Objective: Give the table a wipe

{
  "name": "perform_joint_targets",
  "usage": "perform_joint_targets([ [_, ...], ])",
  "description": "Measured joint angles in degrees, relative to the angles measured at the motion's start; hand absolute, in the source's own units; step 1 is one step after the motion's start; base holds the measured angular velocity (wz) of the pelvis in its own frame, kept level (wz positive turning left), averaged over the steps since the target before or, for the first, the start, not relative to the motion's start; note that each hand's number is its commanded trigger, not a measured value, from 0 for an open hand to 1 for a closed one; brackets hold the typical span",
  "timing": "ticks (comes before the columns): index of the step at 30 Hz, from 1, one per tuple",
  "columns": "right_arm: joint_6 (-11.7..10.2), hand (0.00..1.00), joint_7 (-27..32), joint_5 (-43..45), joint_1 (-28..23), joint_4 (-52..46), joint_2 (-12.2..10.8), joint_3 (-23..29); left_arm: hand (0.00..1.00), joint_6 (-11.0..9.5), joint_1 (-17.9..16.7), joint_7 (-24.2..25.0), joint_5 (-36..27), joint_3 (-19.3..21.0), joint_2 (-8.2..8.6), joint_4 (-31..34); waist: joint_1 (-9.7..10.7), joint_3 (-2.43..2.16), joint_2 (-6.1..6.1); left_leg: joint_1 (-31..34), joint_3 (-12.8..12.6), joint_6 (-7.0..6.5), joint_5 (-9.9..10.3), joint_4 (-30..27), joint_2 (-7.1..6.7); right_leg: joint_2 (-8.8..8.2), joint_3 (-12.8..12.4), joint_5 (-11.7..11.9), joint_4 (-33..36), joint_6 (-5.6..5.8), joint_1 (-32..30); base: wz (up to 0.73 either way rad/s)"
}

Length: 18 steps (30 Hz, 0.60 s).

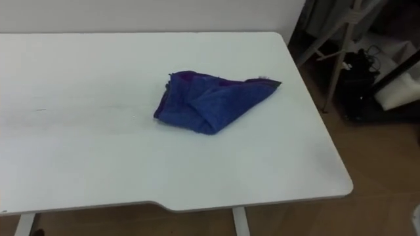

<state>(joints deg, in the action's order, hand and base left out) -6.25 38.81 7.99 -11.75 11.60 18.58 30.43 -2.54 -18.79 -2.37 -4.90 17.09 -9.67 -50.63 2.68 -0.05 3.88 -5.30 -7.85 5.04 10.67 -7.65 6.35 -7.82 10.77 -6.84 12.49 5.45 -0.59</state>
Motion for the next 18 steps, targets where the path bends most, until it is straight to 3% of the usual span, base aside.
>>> perform_joint_targets([
  [6, 0.1, 0.00, 2.3, -10.7, -0.9, 11.3, -1.0, 0.0, 0.00, 0.1, 0.0, -0.7, -0.1, 0.1, 0.01, 0.0, 0.4, -0.07, -0.09, 0.0, 0.0, -0.01, 0.0, 0.1, 0.01, -0.01, 0.0, 0.0, 0.1, 0.01, -0.1, 0.00],
  [11, -0.5, 0.00, 1.9, -14.1, -0.8, 21.6, -3.0, -0.8, 0.00, 0.1, 0.0, -1.4, -0.1, -0.5, 0.11, -0.4, 0.6, -0.10, -0.34, 0.1, 0.1, 0.02, 0.1, 0.1, 0.01, 0.00, 0.0, 0.0, 0.0, 0.02, 0.0, 0.00],
  [13, -0.5, 0.00, 0.3, -15.8, -1.1, 27.7, -3.4, -2.9, 0.00, 0.1, 0.1, -1.8, 0.1, -0.6, 0.26, -1.5, 0.7, -0.21, -0.49, 0.5, 0.2, -0.01, 0.4, -0.2, 0.02, -0.04, 0.1, 0.0, 0.0, 0.02, 0.0, 0.02],
  [18, 0.3, 0.00, -7.7, -15.9, -1.4, 46.6, -7.3, -7.8, 0.00, 0.0, 0.5, -2.2, 0.7, -0.5, 0.56, -4.6, 0.1, -0.61, -1.24, 0.5, 0.5, -0.04, 0.4, -0.1, 0.03, -0.09, 0.4, 0.0, 0.0, 0.03, 0.1, 0.02],
])
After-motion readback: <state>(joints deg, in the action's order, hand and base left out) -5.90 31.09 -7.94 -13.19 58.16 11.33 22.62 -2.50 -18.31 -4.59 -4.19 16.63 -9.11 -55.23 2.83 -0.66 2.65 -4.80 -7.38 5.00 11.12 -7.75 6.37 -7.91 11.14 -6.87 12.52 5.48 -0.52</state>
